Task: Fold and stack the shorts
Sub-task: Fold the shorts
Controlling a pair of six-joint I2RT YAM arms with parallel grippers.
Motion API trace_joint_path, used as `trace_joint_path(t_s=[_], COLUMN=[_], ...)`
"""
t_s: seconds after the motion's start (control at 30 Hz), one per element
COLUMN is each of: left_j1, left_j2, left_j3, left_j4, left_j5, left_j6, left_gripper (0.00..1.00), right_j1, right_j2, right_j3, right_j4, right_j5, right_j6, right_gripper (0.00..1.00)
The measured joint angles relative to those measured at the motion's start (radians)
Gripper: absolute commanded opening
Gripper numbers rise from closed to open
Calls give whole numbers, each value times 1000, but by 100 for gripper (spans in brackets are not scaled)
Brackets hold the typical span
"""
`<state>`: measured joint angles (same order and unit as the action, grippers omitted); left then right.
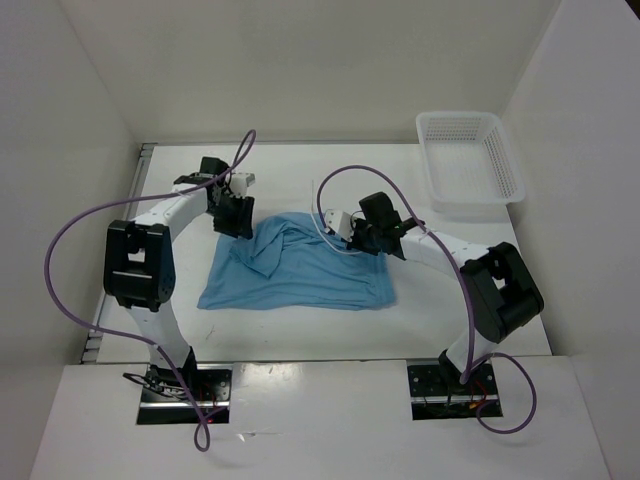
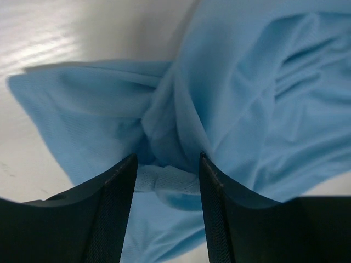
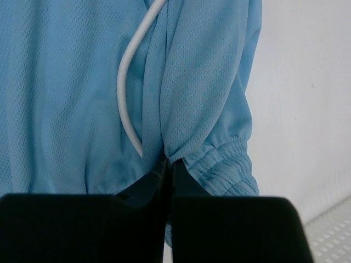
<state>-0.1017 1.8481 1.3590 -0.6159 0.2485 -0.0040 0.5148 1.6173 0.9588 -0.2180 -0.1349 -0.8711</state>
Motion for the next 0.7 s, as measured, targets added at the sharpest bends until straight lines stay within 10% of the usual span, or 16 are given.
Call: trace_joint_path(t_s=[0.3, 0.47, 0.7], left_j1=[-31, -66, -72], left_j2=[0, 8, 18], left_j3=[-47, -107, -81], left_j4=[-98, -109, -121], left_j5=[134, 88, 45], left_j6=[0, 1, -1], left_gripper=[48, 17, 0], right_j1=[0, 0, 0], right_j2=[0, 0, 0], right_j3=[0, 0, 0], right_j4=[0, 0, 2], right_j5=[16, 19, 20], right_j6=[-11, -13, -18], right_gripper=[0, 0, 0])
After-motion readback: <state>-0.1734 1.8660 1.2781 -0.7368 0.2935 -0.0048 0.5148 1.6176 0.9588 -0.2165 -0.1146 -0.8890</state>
